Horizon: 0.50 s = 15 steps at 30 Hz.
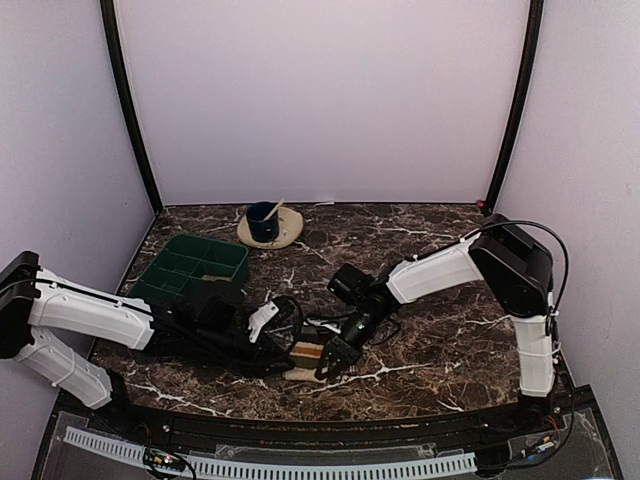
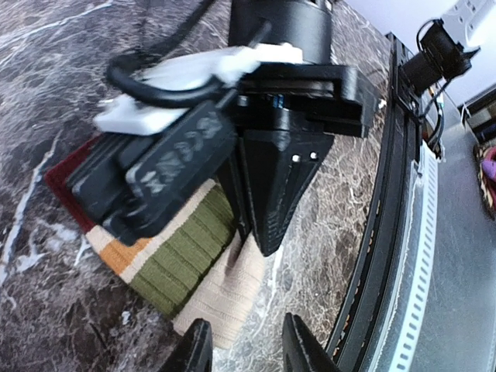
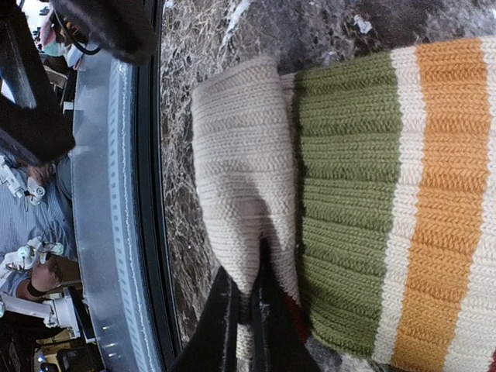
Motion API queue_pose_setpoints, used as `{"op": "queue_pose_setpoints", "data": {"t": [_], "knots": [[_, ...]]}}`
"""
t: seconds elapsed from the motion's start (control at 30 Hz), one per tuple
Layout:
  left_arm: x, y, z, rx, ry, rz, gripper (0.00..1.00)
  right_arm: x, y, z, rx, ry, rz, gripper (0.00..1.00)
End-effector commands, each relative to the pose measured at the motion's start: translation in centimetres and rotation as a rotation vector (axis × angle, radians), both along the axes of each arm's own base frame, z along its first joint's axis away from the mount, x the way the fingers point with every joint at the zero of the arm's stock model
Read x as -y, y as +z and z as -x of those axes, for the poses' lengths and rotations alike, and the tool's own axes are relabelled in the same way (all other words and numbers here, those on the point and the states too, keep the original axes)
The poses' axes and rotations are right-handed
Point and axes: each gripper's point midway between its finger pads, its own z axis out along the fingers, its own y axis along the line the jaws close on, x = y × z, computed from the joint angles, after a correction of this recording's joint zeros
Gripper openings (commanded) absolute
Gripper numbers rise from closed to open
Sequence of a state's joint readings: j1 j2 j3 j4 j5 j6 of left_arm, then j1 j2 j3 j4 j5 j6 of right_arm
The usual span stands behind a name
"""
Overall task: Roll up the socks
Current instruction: Roll the sock at the center of the board.
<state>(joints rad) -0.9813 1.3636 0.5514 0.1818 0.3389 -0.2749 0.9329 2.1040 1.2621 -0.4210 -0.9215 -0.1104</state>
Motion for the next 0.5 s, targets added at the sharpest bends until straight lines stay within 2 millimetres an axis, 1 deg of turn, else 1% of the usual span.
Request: {"op": "queue_pose_setpoints", "data": {"t": [0.0,0.1,0.2,0.47], "knots": [[1.2,0.1,1.1,0.045,-0.092,-0.011,0.34,1.7,-1.7,1.1,-0.076,-0.004,0.086,0.00],[1.5,-0.5,1.8,0.051,-0.124,-0.038,0.34,1.7,-1.7,1.1,-0.082,-0.006,0.085,0.00],[1.6,-0.9,2.1,0.065,-0.141,-0.064,0.34,1.8,-1.6,1.1,-0.087,-0.004,0.084,0.00],[2.0,-1.8,1.8,0.114,-0.147,-0.118,0.35,1.8,-1.7,1.3,-0.096,0.003,0.085,0.00]]}}
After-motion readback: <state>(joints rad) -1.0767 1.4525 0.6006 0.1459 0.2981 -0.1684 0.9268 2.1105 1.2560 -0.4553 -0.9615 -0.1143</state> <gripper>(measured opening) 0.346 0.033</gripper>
